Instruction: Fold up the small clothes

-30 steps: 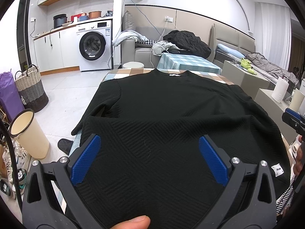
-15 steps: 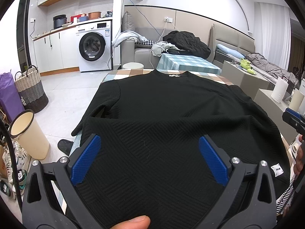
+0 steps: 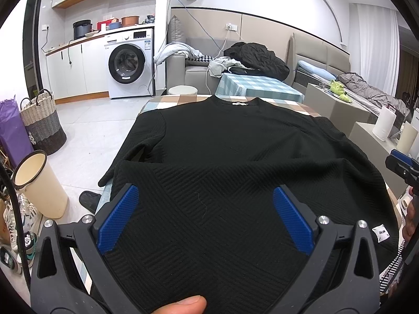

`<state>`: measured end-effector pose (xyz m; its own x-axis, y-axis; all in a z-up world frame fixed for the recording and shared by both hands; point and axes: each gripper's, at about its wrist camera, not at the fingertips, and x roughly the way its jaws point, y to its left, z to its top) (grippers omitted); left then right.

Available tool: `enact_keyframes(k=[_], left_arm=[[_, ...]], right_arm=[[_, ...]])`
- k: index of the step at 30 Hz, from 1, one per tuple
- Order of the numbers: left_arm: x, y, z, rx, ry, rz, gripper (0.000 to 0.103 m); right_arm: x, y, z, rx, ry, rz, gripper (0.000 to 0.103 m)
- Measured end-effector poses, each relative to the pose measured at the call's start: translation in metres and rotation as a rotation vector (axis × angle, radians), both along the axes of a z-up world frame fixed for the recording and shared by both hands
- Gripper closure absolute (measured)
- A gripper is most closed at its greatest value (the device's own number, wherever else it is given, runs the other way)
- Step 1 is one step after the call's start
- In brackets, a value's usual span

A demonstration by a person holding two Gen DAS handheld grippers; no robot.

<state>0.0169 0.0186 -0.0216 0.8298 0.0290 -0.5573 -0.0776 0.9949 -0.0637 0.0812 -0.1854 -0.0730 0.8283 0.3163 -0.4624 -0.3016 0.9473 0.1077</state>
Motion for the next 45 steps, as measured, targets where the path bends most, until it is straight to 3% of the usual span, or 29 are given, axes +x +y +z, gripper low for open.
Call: enact_keyframes(k=[15,27,34,37,39,43,45], left_arm=[[0.002,0.0,0.002,-0.002,0.002,0.004,0.001],[0.019,0.016,0.001,-0.04,0.028,0.043,0.001],[0.041,0.026,0.003,-0.077,0.023,0.029,0.006],[0.053,0.027,0.005,-0.086,0.026,0.016,0.013],[0.061,0.029,0.006,-0.087,0.025,0.015,0.014],[0.079,0.028,0.008,-0.104,0.03,0.014,0.014],[0.087,0.031,0.009,-0.113,0.028,0.013,0.021]], right_arm=[[0.008,-0.001,0.003,0.009,0.022,-0.018,0.0],[0.02,-0.013,0.001,0.063,0.11,-0.101,0.0],[0.049,-0.054,-0.01,0.235,0.242,-0.189,0.0],[0.062,-0.074,-0.017,0.3,0.28,-0.233,0.005],[0.072,-0.092,-0.022,0.352,0.31,-0.282,0.016],[0.092,-0.126,-0.032,0.454,0.375,-0.367,0.017],[0.099,-0.139,-0.035,0.472,0.39,-0.412,0.02]])
